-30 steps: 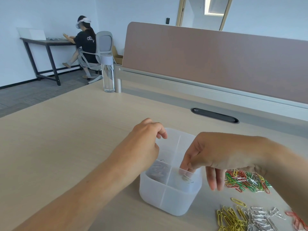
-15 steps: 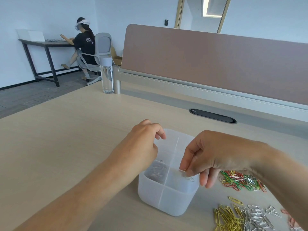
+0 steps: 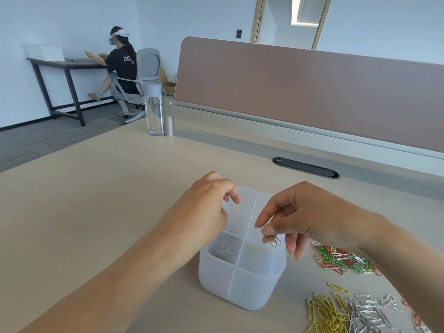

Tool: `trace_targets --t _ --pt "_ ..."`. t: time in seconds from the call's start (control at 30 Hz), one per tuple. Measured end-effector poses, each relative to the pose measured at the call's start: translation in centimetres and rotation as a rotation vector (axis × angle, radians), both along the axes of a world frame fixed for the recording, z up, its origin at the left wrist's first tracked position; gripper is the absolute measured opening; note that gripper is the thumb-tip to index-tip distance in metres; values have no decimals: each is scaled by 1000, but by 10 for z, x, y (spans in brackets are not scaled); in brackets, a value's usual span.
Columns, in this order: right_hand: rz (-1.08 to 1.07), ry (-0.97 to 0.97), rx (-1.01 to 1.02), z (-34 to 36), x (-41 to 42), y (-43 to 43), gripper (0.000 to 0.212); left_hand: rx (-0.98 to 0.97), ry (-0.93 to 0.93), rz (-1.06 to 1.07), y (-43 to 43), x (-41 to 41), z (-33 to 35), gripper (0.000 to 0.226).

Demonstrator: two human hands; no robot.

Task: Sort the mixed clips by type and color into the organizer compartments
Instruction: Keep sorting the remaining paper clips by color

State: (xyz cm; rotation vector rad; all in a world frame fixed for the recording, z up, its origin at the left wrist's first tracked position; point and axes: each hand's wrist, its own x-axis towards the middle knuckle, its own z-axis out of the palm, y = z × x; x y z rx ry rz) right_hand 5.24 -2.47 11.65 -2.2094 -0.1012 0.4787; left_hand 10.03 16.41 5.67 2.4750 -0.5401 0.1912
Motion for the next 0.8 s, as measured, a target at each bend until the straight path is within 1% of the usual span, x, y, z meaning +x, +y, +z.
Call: trace_targets --t 0.13,0.27,0.37,0.4,0.43,0.57,0.67,0.8 --pt "-28 -113 -37 -2 2 1 9 -9 -9 -16 2 0 0 42" --pt "-20 -151 -59 -5 5 3 9 -8 -26 -39 5 0 1 35" --pt "-31 -174 -77 -8 7 3 5 -37 -88 -64 6 -2 3 17" --pt "-37 -173 -68 -8 7 2 3 -53 -118 -75 5 -3 4 11" --pt "-43 -167 -55 -8 7 2 2 -74 -141 -87 5 -5 5 11" --pt "-117 -139 12 -8 7 1 4 -168 -188 -149 -3 -10 9 22" --pt "-227 -90 108 -8 9 0 5 -178 -261 -262 -9 -14 11 20" --pt "-274 -19 204 -9 8 -4 9 -168 -344 -361 -16 -19 12 13"
